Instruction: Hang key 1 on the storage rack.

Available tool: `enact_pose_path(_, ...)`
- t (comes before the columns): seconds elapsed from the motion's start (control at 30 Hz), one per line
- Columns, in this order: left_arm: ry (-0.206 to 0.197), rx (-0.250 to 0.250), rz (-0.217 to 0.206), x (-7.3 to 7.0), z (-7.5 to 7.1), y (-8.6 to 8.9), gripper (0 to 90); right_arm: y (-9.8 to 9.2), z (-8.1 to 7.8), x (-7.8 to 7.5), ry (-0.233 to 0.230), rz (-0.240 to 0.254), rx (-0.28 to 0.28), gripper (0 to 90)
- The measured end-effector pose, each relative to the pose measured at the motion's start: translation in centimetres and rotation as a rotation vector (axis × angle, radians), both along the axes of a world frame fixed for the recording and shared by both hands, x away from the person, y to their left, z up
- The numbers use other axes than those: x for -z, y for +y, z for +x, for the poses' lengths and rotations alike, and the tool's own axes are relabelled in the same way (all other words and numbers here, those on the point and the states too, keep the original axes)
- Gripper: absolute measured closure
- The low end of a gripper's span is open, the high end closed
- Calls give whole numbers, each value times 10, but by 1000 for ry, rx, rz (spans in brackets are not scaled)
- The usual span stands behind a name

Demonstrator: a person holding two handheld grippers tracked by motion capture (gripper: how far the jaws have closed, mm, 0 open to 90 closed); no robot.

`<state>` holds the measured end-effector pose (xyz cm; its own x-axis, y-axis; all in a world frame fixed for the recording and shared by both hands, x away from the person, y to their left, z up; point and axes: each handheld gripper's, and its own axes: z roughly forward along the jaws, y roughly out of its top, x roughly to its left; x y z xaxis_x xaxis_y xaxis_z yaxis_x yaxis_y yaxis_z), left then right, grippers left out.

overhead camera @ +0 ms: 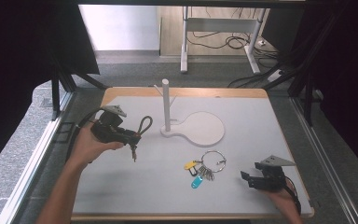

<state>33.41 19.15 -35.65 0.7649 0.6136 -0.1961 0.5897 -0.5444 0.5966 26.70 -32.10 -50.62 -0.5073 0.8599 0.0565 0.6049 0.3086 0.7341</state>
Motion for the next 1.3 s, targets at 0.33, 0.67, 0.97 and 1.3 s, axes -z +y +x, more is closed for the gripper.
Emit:
enact_pose_path(0.33, -6, -2, -4, -10, 12, -3, 681, 0, 1, 1, 1, -1, -1, 267)
enact_pose_path(0.67, -7, -7, 8, -17, 23, -8, 681, -2, 0, -2, -23, 6, 9, 274)
enact_pose_path(0.97, -10, -7, 8, -23, 32, -10, 681, -1, 0, -1, -22, 0, 5, 273)
enact_pose_path(1.3, -10, -2, 23, -26, 42, -11, 681, -2, 1, 0, -18, 0, 5, 274)
